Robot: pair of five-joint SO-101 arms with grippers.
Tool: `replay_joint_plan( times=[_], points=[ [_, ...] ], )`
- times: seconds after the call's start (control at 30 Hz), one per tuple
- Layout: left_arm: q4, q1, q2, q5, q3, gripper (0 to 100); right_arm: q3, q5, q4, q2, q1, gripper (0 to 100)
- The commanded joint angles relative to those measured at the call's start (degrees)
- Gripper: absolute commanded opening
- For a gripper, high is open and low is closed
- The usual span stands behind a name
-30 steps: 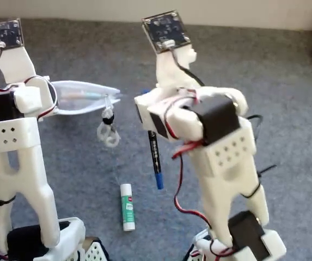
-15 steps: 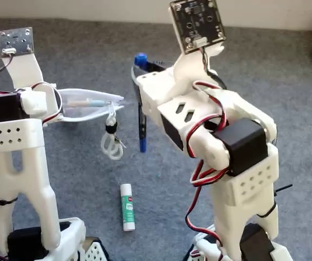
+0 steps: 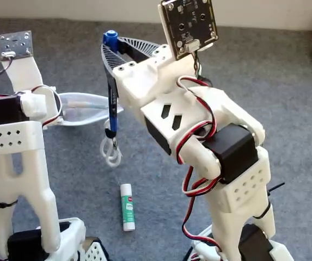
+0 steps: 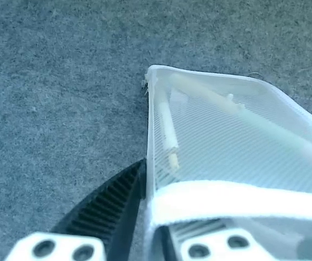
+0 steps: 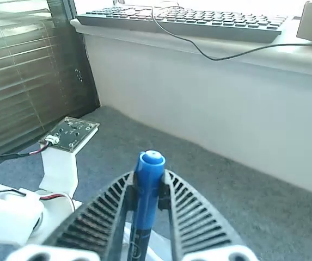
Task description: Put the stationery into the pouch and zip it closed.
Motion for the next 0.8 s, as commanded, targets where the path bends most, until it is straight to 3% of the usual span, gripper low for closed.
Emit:
replay_joint_plan(
  times=[0.0,0.23,0.53,0.77],
  points=[
    [-1.23,1.36,-1.71,-0.44,-0.13,1,0.04,0.35,-2.59,-1.8,-0.75,0.5],
    [-1.23,1.36,-1.71,-0.44,-0.13,1,1.71,0.35,-4.44,-1.71,-0.75,0.5],
    [-1.14,1.36,-1.71,-0.44,-0.04,1,17.98,0.35,-21.23,-2.42,-0.75,0.5],
    [-1.23,1.36,-1.71,-0.44,-0.04,1,19.82,0.18,-25.63,-2.51,-0.92,0.5]
  ],
)
